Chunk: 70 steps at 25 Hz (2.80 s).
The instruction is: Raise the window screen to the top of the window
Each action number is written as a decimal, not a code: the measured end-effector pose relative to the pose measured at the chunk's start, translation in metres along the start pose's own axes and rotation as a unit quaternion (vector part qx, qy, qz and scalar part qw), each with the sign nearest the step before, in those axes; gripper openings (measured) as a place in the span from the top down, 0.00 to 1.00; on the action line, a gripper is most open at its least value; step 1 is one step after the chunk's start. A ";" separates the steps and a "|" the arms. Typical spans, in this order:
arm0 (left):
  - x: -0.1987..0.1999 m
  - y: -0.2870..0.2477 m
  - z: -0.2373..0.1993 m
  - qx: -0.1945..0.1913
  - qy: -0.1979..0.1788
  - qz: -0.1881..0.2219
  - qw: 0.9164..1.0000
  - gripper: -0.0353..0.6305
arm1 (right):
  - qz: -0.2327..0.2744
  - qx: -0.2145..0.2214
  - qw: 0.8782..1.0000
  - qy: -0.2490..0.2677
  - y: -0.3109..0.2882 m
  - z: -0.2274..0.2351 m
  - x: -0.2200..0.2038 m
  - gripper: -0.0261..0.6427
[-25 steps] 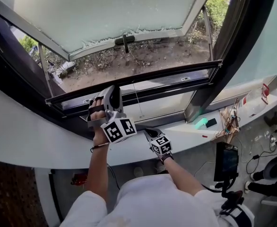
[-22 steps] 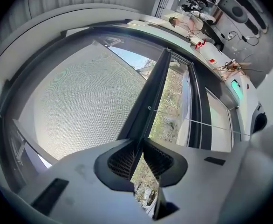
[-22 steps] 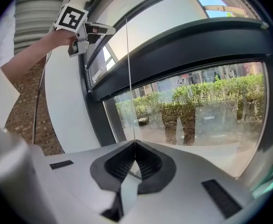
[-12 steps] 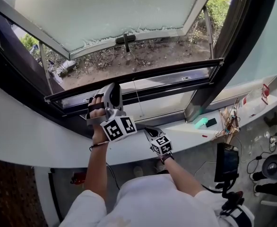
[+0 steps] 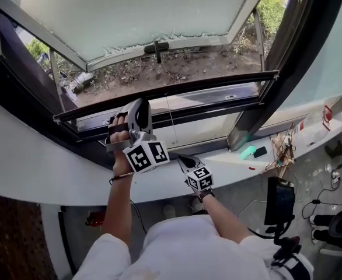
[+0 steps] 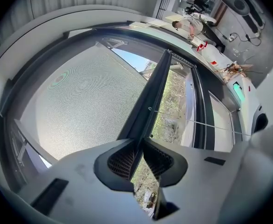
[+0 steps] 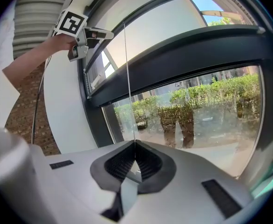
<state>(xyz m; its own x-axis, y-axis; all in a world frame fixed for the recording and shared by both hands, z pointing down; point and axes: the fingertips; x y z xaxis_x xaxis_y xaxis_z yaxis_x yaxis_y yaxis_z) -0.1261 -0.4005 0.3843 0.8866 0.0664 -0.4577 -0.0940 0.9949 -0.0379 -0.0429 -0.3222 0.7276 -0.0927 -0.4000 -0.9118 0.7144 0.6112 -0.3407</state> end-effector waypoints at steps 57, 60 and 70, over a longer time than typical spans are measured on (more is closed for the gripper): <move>0.040 0.001 -0.081 0.074 0.016 0.053 0.996 0.87 | 0.098 0.000 0.994 0.044 0.010 -0.011 0.091 0.96; 0.043 0.000 -0.089 0.080 0.010 0.055 0.995 0.87 | 0.110 -0.003 0.993 0.047 0.011 -0.010 0.100 0.96; 0.054 0.002 -0.104 0.090 -0.004 0.060 0.994 0.87 | 0.127 0.008 0.991 0.045 0.014 -0.018 0.117 0.96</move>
<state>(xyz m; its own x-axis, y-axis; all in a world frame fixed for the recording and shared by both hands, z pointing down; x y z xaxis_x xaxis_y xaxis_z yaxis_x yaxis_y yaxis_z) -0.1255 -0.4033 0.2670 0.8781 0.1844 -0.4415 -0.1165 0.9774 0.1764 -0.0558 -0.3483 0.6123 0.0305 -0.1714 -0.9847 0.7336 0.6730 -0.0944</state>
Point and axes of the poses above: the fingertips, and each gripper's own axes: y backward along the fingers, z to its right, x out of its top, and after that the axes turned 1 degree about x, right-handed
